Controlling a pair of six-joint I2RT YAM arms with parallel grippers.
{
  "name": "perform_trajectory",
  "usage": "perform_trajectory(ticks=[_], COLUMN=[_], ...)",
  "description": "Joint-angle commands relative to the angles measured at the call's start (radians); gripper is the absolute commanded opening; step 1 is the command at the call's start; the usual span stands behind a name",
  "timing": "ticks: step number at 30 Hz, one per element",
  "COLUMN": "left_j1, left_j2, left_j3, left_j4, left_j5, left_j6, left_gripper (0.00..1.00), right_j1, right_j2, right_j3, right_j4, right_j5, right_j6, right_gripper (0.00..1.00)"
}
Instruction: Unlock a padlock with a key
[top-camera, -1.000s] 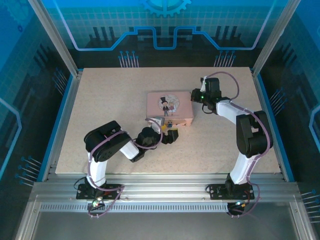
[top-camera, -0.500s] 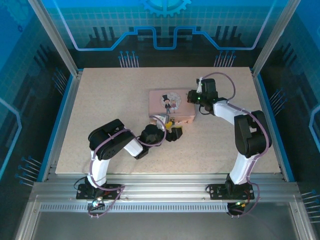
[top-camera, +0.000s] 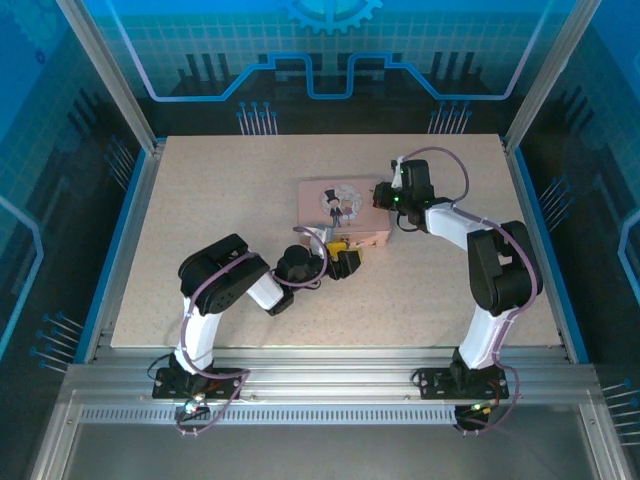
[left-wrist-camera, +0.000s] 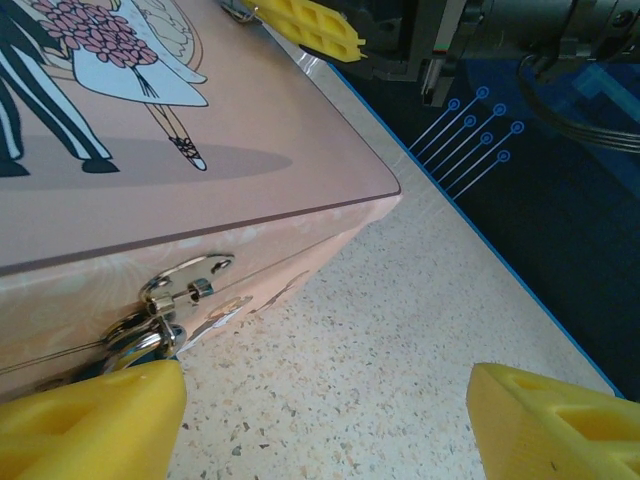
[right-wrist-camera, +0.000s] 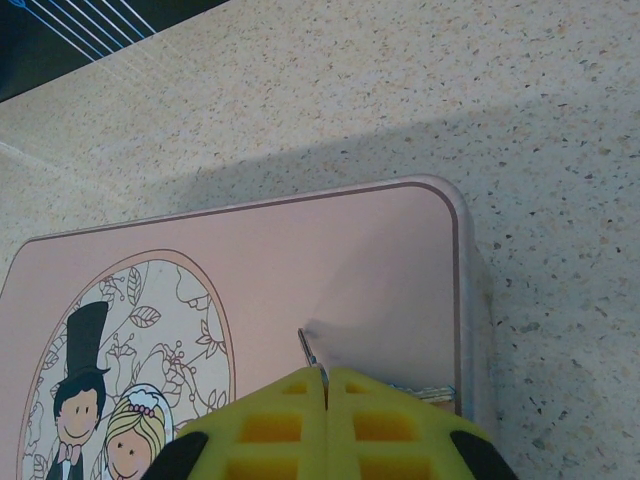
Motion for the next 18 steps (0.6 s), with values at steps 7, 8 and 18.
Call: perform_trajectory(ticks=[7,8,18], left_j1=[-0.007,-0.011,-0.031], left_j2=[-0.037,-0.046,-0.082], left_j3=[-0.029,-0.032,-0.048], left_j4=[0.000,-0.007,-0.069], left_j5=[-0.101,-0.108,-0.122], left_j6=[0.061,0.071,0.127], left_gripper=[0.84,0.85,0.95], right_j1=[0.013,0.013,-0.016], right_j2=[-0.033,-0.031,0.129], right_j3=[0.135,0.156,0.407], right_j4=[-0.120,-0.140,-0.302], right_j5=[0.068,0.084,0.144], right_j6=[-0.082,-0.092,-0.124], right_gripper=[0.00,0.00,0.00])
